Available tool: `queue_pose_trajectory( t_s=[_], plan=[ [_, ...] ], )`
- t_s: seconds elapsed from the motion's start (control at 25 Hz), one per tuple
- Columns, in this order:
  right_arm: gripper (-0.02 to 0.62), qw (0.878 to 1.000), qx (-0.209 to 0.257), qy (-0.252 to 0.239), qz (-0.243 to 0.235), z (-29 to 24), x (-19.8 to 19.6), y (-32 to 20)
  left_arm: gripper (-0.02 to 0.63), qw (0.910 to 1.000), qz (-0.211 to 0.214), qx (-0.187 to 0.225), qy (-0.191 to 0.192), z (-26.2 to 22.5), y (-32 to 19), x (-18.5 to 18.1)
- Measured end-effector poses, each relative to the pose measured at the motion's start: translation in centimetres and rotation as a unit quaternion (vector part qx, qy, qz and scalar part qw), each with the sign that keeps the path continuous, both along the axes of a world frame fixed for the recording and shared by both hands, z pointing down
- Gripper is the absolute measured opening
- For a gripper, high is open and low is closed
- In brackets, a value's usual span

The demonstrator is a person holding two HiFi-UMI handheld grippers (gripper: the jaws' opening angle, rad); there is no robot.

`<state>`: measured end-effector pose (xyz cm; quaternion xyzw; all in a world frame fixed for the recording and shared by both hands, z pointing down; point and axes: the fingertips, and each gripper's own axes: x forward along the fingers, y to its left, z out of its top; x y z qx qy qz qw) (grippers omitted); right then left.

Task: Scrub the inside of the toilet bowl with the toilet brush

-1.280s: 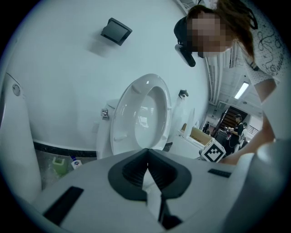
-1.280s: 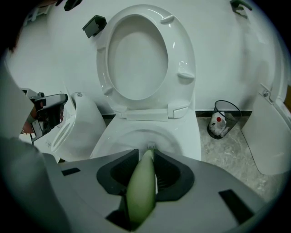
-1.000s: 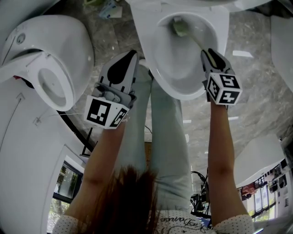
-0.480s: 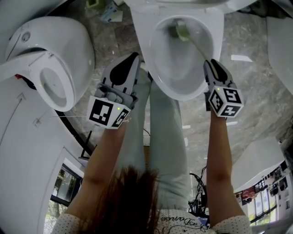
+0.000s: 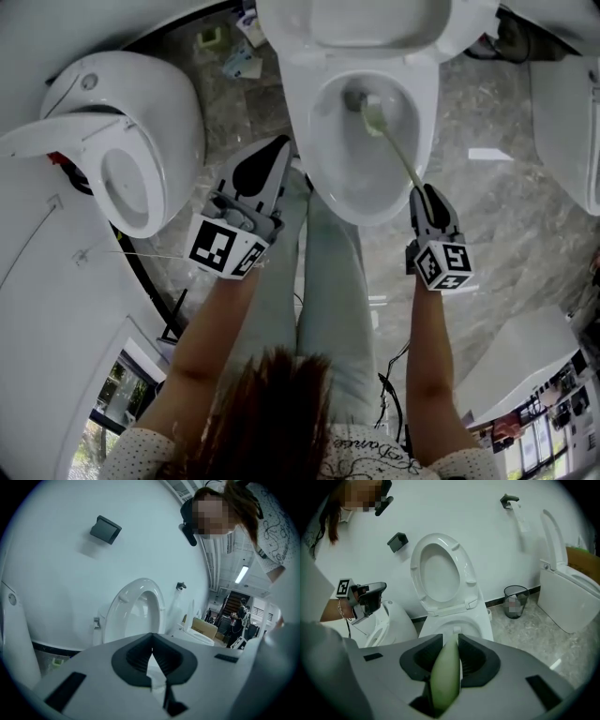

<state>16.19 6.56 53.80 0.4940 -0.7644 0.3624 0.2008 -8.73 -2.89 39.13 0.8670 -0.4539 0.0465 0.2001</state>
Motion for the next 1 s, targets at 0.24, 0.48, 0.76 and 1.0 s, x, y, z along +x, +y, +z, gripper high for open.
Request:
queue_pose_trajectory(
  t_s=[0.24,0.48,0.76,1.0],
  plan=[
    [0.115,1.000,0.003,0.011,0.021,-4.2,1.1,2.4,0.002,0.9997,0.011,0.021,0.006,-5.9,0.2,0.8],
    [0.115,0.999,0.023,0.002,0.027,-9.5,1.4,2.3,0.002,0.9988,0.023,0.043,-0.001,-11.7,0.1,1.6],
    [0.115,0.997,0.072,-0.015,0.028,-17.1,1.7,1.6,0.003,0.9956,0.033,0.087,-0.006,-18.9,-0.2,2.4],
    [0.114,0.993,0.107,-0.031,0.026,-22.7,0.8,1.6,0.003,0.9932,0.038,0.109,-0.012,-24.0,0.4,2.3]
  ],
)
